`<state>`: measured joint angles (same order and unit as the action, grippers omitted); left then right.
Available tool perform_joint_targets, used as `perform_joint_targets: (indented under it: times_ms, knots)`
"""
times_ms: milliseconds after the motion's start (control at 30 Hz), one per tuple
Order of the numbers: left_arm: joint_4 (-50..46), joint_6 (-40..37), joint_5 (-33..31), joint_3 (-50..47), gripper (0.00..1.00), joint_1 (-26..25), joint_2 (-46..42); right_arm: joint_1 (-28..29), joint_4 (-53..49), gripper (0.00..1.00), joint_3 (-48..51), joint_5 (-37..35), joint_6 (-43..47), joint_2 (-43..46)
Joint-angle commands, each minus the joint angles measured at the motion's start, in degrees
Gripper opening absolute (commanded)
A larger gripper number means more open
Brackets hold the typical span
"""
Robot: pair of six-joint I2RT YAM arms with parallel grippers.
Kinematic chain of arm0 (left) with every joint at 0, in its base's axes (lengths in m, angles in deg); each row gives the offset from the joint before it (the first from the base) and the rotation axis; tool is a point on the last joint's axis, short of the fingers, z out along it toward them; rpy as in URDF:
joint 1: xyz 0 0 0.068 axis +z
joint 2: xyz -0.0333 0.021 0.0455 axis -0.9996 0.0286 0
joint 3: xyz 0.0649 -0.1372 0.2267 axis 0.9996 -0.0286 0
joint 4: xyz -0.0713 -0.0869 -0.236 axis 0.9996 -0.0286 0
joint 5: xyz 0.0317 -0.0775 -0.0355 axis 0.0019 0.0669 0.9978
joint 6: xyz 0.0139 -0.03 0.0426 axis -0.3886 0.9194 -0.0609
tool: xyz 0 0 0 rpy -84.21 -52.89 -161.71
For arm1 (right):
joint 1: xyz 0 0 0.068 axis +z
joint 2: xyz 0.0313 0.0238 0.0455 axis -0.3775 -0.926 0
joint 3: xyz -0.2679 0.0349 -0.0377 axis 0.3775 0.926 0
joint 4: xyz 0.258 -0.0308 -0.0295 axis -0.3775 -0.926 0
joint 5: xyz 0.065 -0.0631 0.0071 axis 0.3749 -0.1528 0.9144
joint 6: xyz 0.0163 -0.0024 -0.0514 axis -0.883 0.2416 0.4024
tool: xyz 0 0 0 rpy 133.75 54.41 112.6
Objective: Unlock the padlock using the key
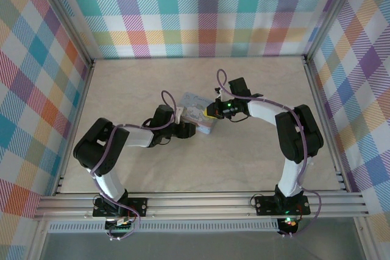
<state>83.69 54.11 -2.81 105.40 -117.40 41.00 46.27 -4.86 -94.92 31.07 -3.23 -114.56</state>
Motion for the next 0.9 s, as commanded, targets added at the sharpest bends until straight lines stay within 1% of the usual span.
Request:
perform_joint_targets:
  times_ms: [0, 233, 567, 867]
  knots:
    - [2.1, -0.4, 1.2, 1.0, 0.57, 0.3, 1.3, 0.5, -6.4, 0.01, 1.5, -3.2, 1.5, -0.5]
    - [3.7, 1.1, 1.7, 1.3, 0.55, -0.5, 2.9, 0.5, -6.6, 0.01, 1.7, -3.1, 1.5, -0.6]
    - [2.8, 1.0, 0.6, 1.7, 0.48, -2.0, 2.8, 0.5, -6.6, 0.01, 1.7, -3.1, 1.5, -0.4]
    - [1.6, 0.7, 0.2, 2.5, 0.47, -3.2, 2.5, 0.5, -6.2, 0.01, 1.7, -2.9, 1.4, -0.6]
